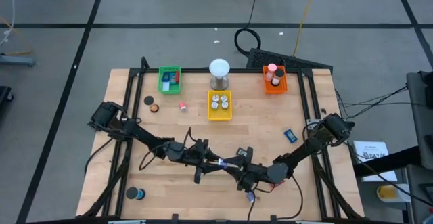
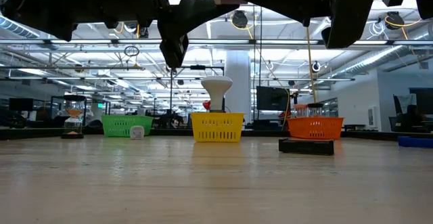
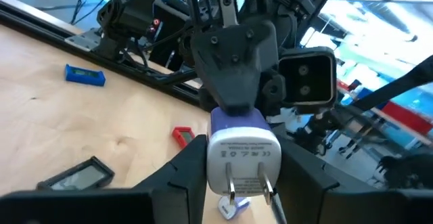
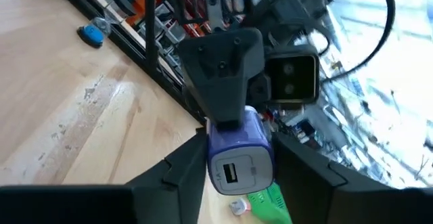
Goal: Pick & Place Office items
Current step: Put the left purple charger adapter into the yellow bin
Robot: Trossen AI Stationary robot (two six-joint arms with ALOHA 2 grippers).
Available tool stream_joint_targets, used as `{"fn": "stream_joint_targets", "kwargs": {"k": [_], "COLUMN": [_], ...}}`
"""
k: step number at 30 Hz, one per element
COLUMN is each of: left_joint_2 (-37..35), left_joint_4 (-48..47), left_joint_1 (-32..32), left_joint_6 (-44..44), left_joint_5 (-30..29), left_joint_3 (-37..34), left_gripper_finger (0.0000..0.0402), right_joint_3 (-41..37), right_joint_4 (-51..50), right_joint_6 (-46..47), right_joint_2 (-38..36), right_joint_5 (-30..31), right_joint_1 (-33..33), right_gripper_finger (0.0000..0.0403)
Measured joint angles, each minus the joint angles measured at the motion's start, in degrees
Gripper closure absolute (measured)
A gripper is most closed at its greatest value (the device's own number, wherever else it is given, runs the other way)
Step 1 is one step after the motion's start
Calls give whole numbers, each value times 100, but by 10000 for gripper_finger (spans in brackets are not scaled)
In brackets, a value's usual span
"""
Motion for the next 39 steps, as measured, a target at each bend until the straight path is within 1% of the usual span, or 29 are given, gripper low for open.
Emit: {"fn": "stream_joint_targets", "kwargs": {"k": [2,3,7,9,11,13,14,15,17,19,20,21,22,23,26,28,30,33,39], "left_joint_2": [-216,-331,-1050,-1502,-1988,-2361,-2489,-2542,-2535,-2421,-2316,-2218,-2107,-1985,-1588,-1291,-972,-538,65], "left_joint_4": [-413,-633,-2002,-2862,-3933,-5204,-5947,-6621,-7660,-8408,-8592,-8839,-9129,-9457,-9888,-10044,-10023,-10015,-10031], "left_joint_1": [53,94,250,390,611,922,1109,1311,1686,2043,2202,2357,2503,2627,2933,3047,3107,3152,3319], "left_joint_6": [87,101,251,253,245,88,4,-25,14,265,422,607,817,1026,1662,2039,2471,3036,3727], "left_joint_5": [-46,-77,-342,-403,-502,-644,-651,-645,-577,-398,-266,-131,-35,13,103,119,170,169,122], "left_joint_3": [0,0,0,0,17,158,276,448,885,1321,1560,1760,1952,2152,2638,2857,3047,3314,3677], "left_gripper_finger": [265,265,265,265,265,265,265,265,265,265,265,265,265,265,265,265,265,265,265], "right_joint_3": [0,0,0,1,0,0,0,0,0,0,0,0,0,0,0,0,-4,-4,-4], "right_joint_4": [22,38,36,9,-31,-115,-145,-149,-141,-144,-146,-148,-148,-167,-239,-331,-379,-535,-871], "right_joint_6": [177,245,311,272,131,57,27,5,-6,-15,-55,-110,-165,-159,-122,-118,-116,37,545], "right_joint_2": [4,4,2,2,2,2,2,2,2,2,2,2,2,2,2,2,2,2,2], "right_joint_5": [225,433,1457,2032,2574,2966,3049,3124,3120,3121,3133,3133,3137,3148,3146,3144,3137,3124,3104], "right_joint_1": [0,11,94,131,181,225,247,270,301,306,304,302,300,300,303,307,313,313,315], "right_gripper_finger": [218,206,163,153,159,183,201,223,275,331,360,381,391,392,385,390,399,399,402]}}
